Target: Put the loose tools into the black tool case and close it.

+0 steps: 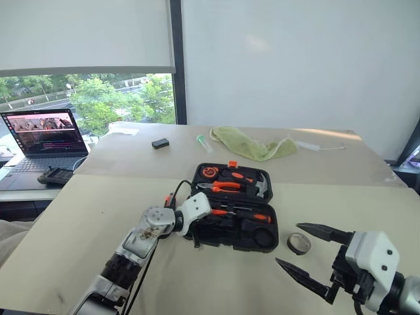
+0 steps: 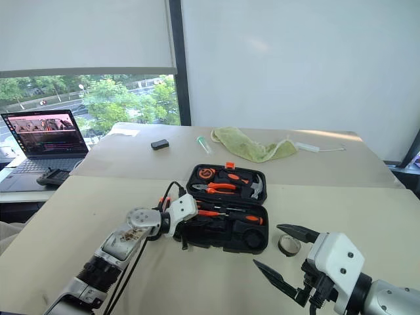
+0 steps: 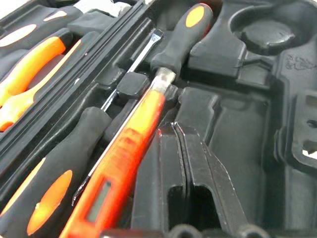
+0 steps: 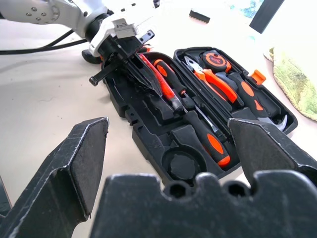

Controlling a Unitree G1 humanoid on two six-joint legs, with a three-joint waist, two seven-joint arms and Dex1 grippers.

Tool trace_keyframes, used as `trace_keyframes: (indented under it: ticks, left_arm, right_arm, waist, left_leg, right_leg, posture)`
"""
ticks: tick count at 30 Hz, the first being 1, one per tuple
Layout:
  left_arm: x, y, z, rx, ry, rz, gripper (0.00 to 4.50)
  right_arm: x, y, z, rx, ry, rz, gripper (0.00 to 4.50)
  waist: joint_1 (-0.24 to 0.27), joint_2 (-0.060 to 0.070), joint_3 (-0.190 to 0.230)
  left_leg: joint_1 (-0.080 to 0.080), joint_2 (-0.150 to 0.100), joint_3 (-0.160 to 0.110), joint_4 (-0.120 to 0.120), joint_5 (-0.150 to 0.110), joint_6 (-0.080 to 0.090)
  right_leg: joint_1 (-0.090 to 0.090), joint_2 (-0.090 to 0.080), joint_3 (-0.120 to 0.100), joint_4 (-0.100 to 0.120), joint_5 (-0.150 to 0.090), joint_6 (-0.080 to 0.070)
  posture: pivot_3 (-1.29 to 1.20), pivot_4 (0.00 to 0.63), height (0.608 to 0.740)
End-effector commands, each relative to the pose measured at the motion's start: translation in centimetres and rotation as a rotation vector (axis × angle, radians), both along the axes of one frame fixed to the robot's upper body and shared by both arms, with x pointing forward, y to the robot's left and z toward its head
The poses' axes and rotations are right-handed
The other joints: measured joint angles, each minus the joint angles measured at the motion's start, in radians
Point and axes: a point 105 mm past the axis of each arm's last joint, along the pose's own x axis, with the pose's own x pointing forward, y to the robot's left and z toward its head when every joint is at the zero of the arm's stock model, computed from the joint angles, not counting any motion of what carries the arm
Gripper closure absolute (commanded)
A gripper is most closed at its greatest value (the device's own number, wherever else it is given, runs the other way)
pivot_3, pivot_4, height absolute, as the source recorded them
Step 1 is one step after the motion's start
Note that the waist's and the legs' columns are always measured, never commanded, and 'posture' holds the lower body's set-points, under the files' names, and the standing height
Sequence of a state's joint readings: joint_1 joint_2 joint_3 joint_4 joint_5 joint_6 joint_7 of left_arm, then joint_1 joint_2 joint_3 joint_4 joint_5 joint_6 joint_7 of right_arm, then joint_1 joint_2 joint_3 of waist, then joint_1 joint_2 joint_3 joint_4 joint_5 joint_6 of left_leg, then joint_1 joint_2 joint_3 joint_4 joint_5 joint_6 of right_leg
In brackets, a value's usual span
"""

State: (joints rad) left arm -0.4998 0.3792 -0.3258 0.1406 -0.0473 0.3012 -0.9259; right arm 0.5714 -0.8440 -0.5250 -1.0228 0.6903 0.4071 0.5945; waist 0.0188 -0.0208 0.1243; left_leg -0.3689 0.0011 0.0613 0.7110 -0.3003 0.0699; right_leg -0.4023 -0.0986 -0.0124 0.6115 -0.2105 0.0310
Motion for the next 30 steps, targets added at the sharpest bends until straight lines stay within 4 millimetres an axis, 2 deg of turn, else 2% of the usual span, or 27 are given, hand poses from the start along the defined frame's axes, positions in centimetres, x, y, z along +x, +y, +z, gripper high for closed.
trace_keyframes:
  ticks: [1, 4, 6, 9, 13, 15, 20, 24, 30]
  left_arm:
    - [-0.1, 1.0, -2.3, -0.025, 0.302, 0.121, 4.44]
    - [-0.1, 0.5, -1.2, -0.055, 0.325, 0.105, 4.44]
    - [-0.5, 0.0, 0.5, -0.125, 0.295, 0.039, 4.44]
    - [-1.6, 0.2, 5.1, -0.320, 0.332, -0.076, 4.44]
    - [-0.4, 1.1, 7.8, -0.360, 0.348, -0.046, 4.44]
    - [0.5, 1.1, 8.6, -0.347, 0.328, -0.021, 4.44]
    - [3.3, 0.7, 8.1, -0.161, 0.229, 0.062, 4.44]
    - [3.3, 0.1, 8.0, -0.125, 0.202, -0.012, 4.44]
    - [4.2, 0.2, 6.1, -0.073, 0.183, 0.003, 4.44]
  right_arm:
    - [-0.2, 0.6, 0.5, -0.004, -0.015, 0.028, 0.00]
    - [-0.1, 0.6, 0.5, -0.005, -0.014, 0.031, 0.00]
    - [0.0, 0.6, 0.5, -0.004, -0.015, 0.033, 0.00]
    - [0.0, 0.7, 0.5, -0.004, -0.016, 0.038, 0.00]
    - [0.1, 0.8, 0.7, 0.000, -0.019, 0.041, 0.00]
    - [0.2, 0.8, 0.7, 0.003, -0.021, 0.042, 0.00]
    - [0.3, 0.8, 0.7, 0.004, -0.023, 0.042, 0.00]
    - [0.3, 0.9, 0.7, 0.006, -0.023, 0.038, 0.00]
    - [0.3, 0.9, 0.6, 0.010, -0.024, 0.032, 0.00]
  waist:
    - [0.002, 0.000, -0.002]
    - [0.002, 0.000, -0.002]
    - [0.000, 0.000, -0.002]
    - [-0.002, 0.000, 0.000]
    - [0.000, -0.002, 0.002]
    - [0.004, -0.002, 0.003]
    - [0.010, -0.004, 0.004]
    - [0.006, -0.005, 0.008]
    - [0.005, -0.006, 0.010]
  left_leg:
    - [0.000, 0.000, 0.000, 0.000, 0.000, 0.000]
    - [-0.001, -0.001, 0.000, 0.000, 0.000, 0.000]
    - [-0.001, -0.001, 0.000, 0.000, 0.000, 0.001]
    - [-0.005, -0.001, 0.000, 0.000, -0.001, 0.000]
    - [-0.020, -0.001, -0.001, 0.002, 0.000, -0.001]
    - [-0.021, -0.003, -0.001, 0.002, 0.000, -0.001]
    - [-0.020, -0.004, -0.001, 0.003, -0.001, 0.001]
    - [-0.021, -0.004, 0.000, 0.002, -0.001, 0.001]
    - [-0.021, -0.004, 0.000, 0.002, -0.001, 0.000]
  right_leg:
    - [0.000, 0.000, 0.000, 0.000, 0.000, 0.001]
    - [-0.001, 0.002, 0.000, 0.000, 0.001, 0.007]
    - [-0.001, 0.002, 0.000, 0.000, 0.002, 0.008]
    - [-0.004, 0.002, 0.000, 0.000, 0.001, 0.007]
    - [-0.020, 0.002, 0.000, 0.002, 0.002, 0.007]
    - [-0.020, 0.003, -0.001, 0.002, 0.002, 0.007]
    - [-0.018, 0.003, -0.001, 0.000, 0.003, 0.008]
    - [-0.019, 0.004, -0.001, 0.000, 0.003, 0.008]
    - [-0.019, 0.004, -0.001, 0.000, 0.003, 0.008]
  posture:
    - [0.00, 0.150, 0.740]
    - [0.00, 0.150, 0.740]
    - [0.00, 0.150, 0.740]
    - [0.00, 0.150, 0.740]
    - [0.00, 0.150, 0.740]
    - [0.00, 0.150, 0.740]
    - [0.00, 0.150, 0.740]
    - [0.00, 0.150, 0.740]
    - [0.00, 0.150, 0.740]
